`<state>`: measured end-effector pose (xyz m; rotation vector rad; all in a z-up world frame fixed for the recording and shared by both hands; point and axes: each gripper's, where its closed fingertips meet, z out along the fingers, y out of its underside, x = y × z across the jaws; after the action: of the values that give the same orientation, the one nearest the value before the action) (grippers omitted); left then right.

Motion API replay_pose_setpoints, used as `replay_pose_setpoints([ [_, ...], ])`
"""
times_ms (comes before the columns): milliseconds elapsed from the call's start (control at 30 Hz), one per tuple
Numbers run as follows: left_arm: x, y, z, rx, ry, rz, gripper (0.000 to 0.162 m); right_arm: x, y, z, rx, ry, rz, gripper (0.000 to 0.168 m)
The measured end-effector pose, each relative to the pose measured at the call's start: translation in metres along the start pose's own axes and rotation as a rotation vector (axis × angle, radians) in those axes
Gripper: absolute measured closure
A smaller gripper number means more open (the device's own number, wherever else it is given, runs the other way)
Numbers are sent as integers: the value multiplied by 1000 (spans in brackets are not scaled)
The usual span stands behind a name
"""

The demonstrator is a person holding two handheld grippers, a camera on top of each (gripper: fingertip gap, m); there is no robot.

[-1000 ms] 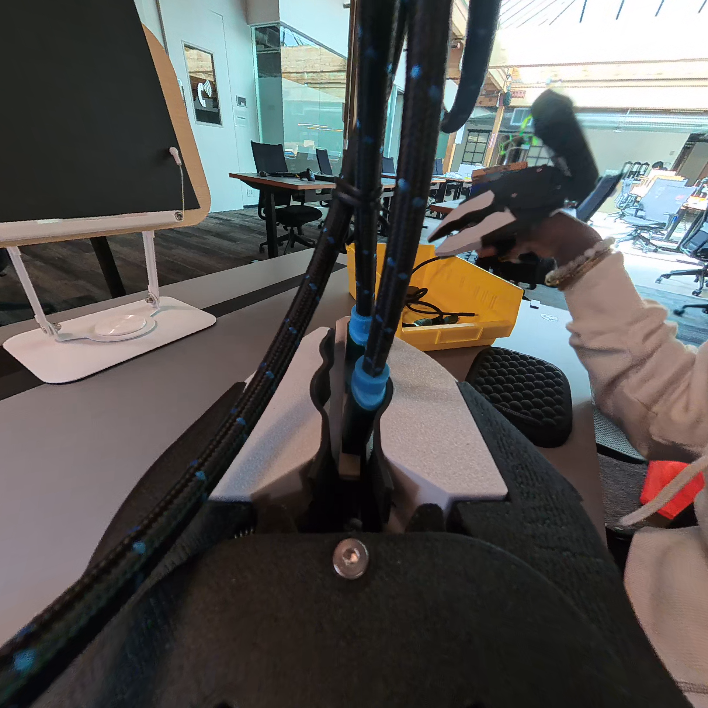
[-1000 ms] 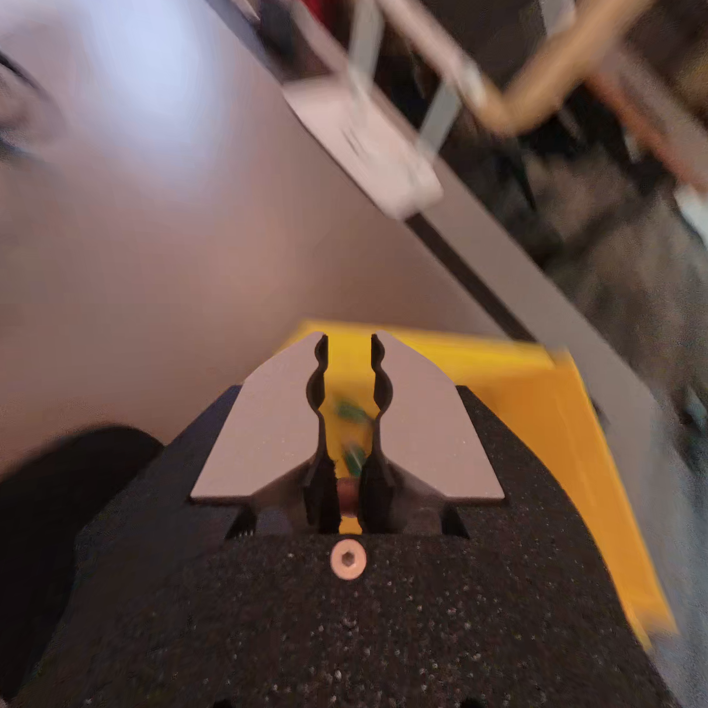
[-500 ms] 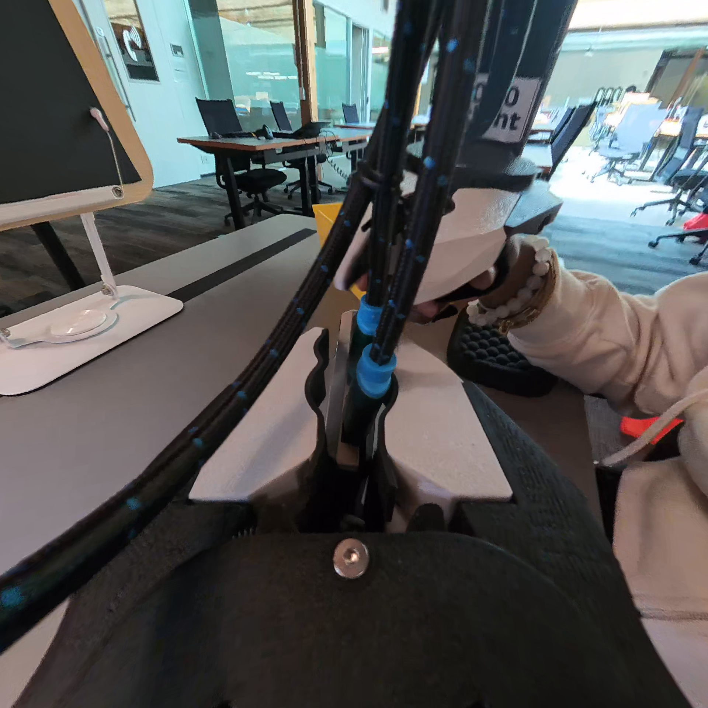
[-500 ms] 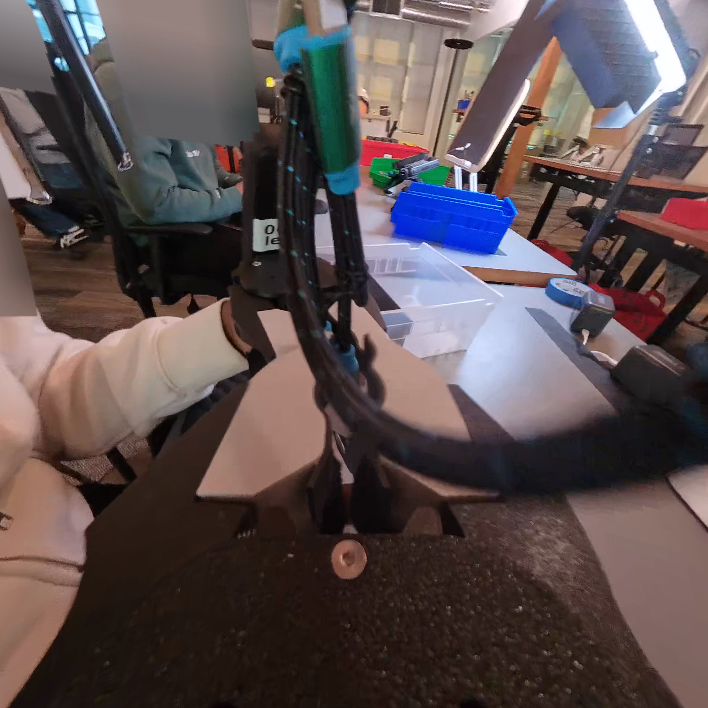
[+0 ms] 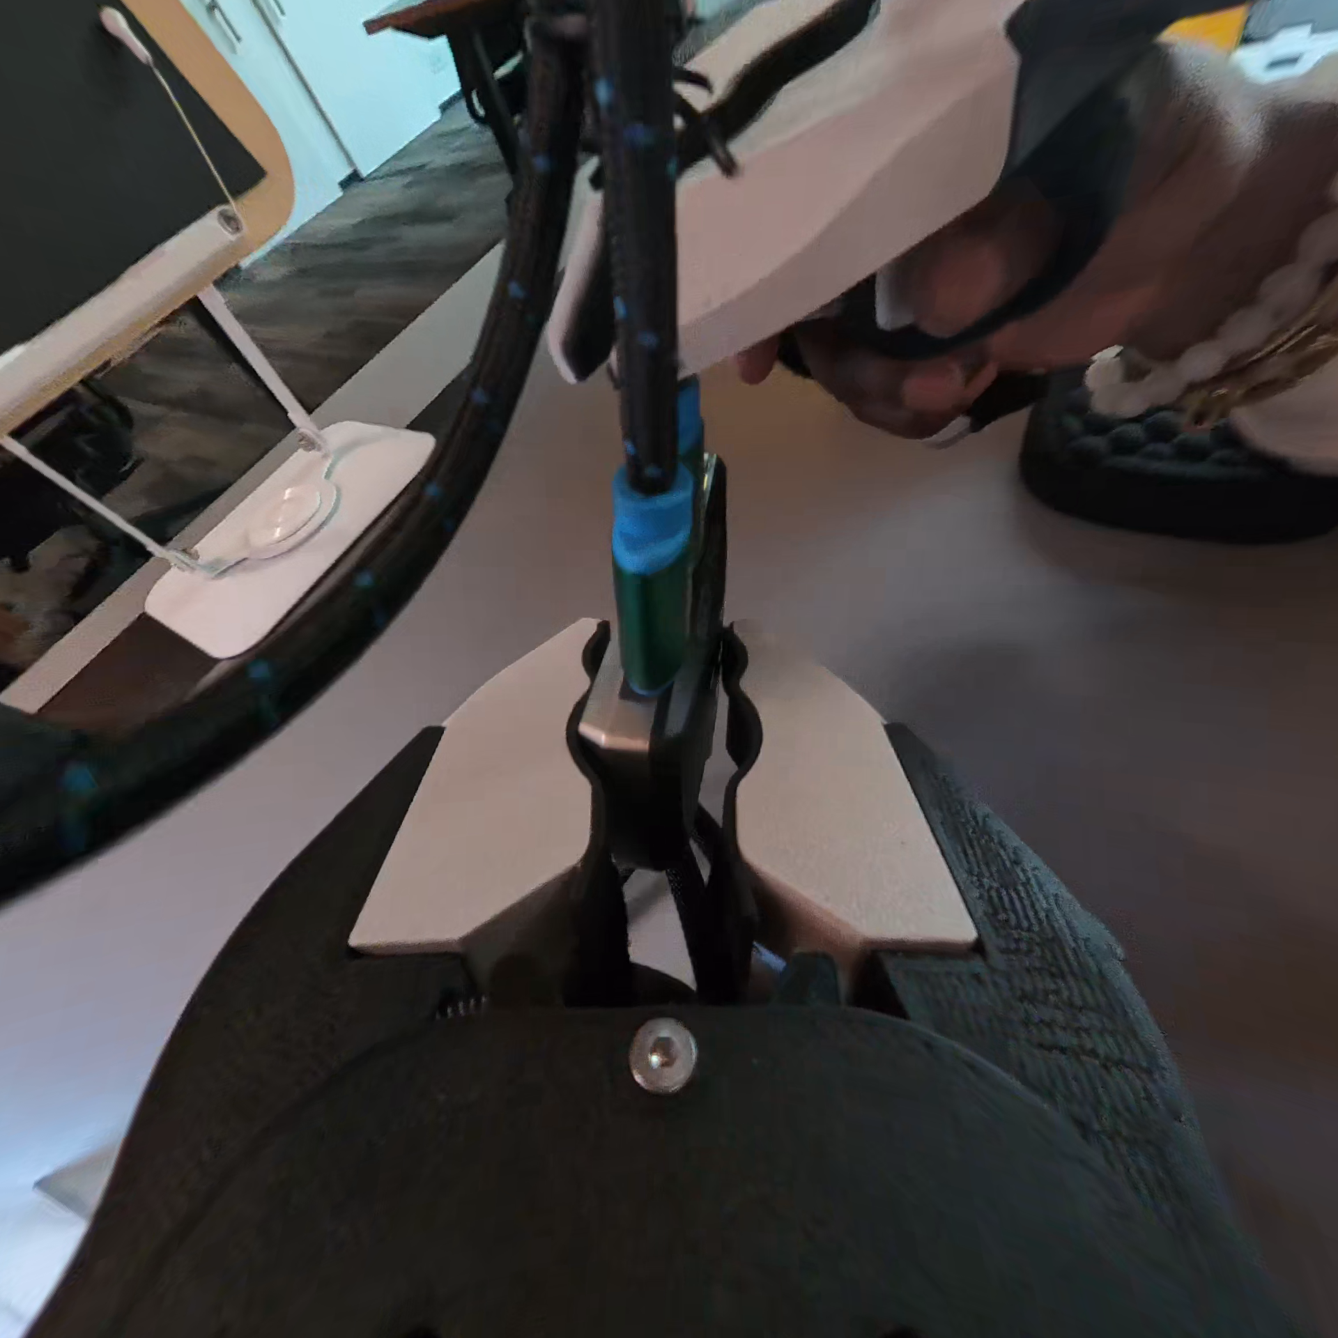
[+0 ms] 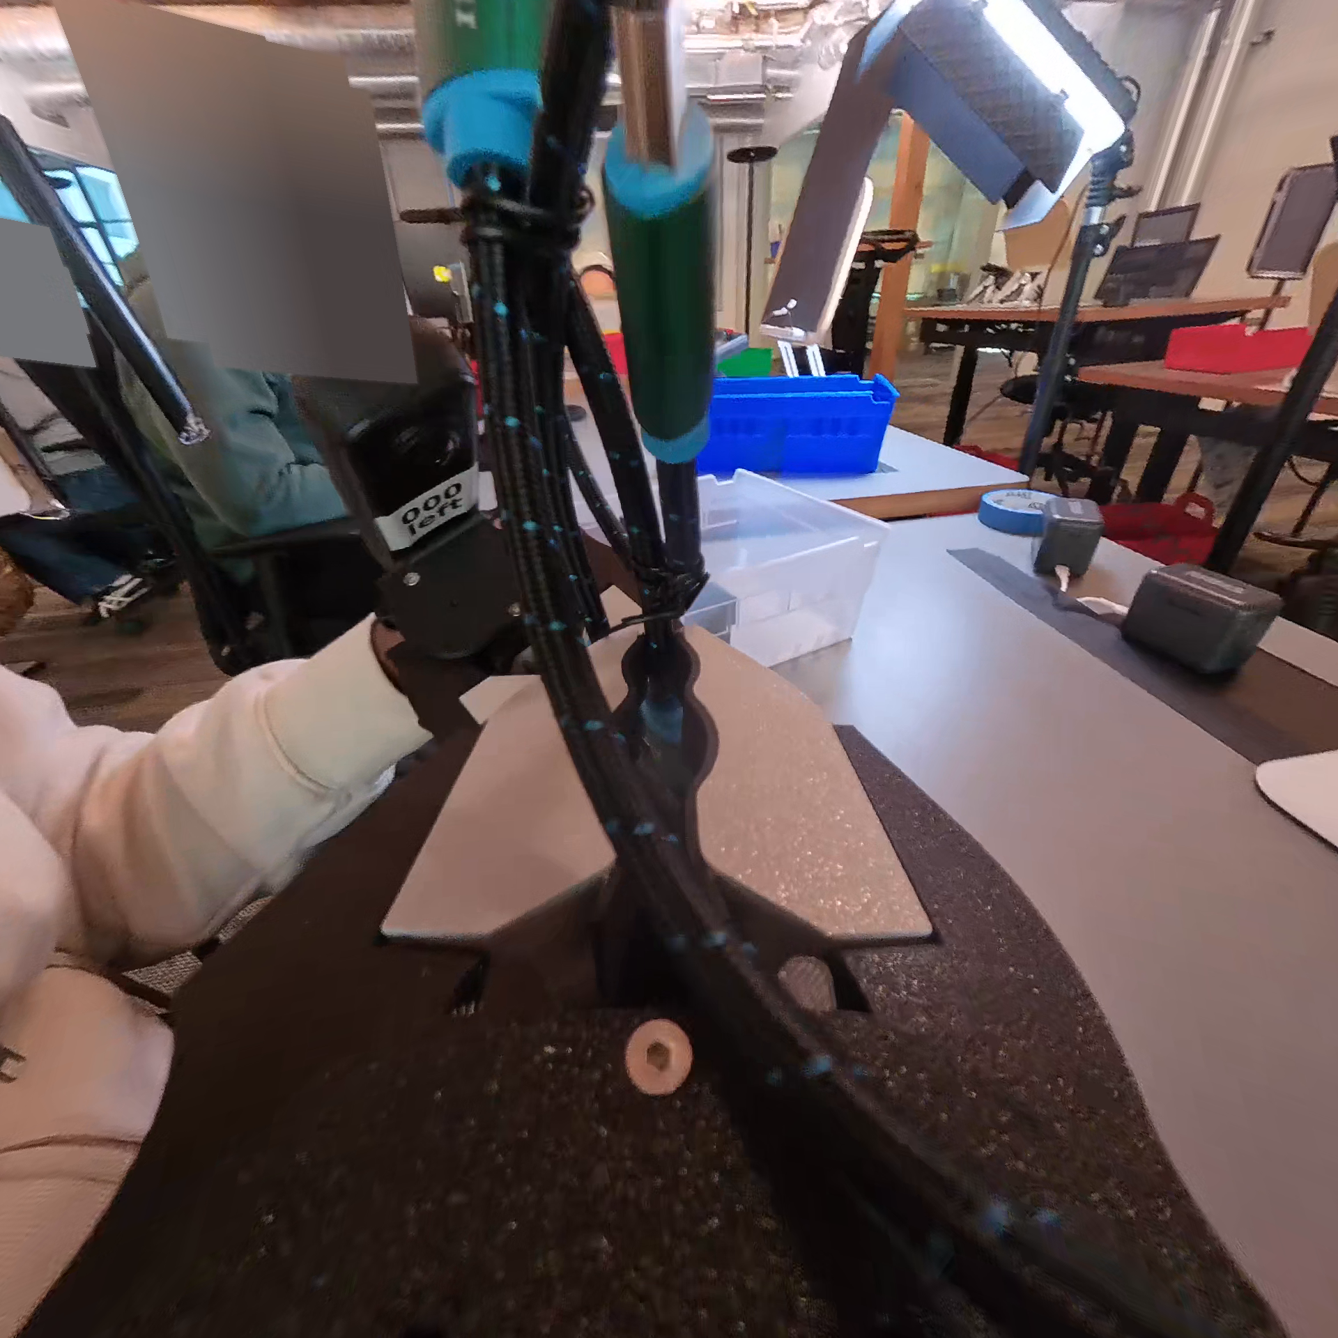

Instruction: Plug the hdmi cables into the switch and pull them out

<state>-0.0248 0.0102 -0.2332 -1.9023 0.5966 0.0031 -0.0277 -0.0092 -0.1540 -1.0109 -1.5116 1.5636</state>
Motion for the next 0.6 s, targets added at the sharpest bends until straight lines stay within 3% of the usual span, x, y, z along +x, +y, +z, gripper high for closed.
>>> replay_pose_setpoints([
  [67,1,3,4,-11,12,-27,138,4,3,0,-5,34,-6,162],
  [333,0,28,25,-130,11,-164,139,32,18,-12,-4,240,-1,162],
  [367,1,50,29,-245,-2,-150,138,36,-11,-27,157,284,5,163],
  [467,-8,53,27,-197,-54,-182,137,57,-55,-88,269,462,-88,163],
  [600,-6,45,27,-134,10,-246,137,70,-36,-108,84,533,-144,163],
])
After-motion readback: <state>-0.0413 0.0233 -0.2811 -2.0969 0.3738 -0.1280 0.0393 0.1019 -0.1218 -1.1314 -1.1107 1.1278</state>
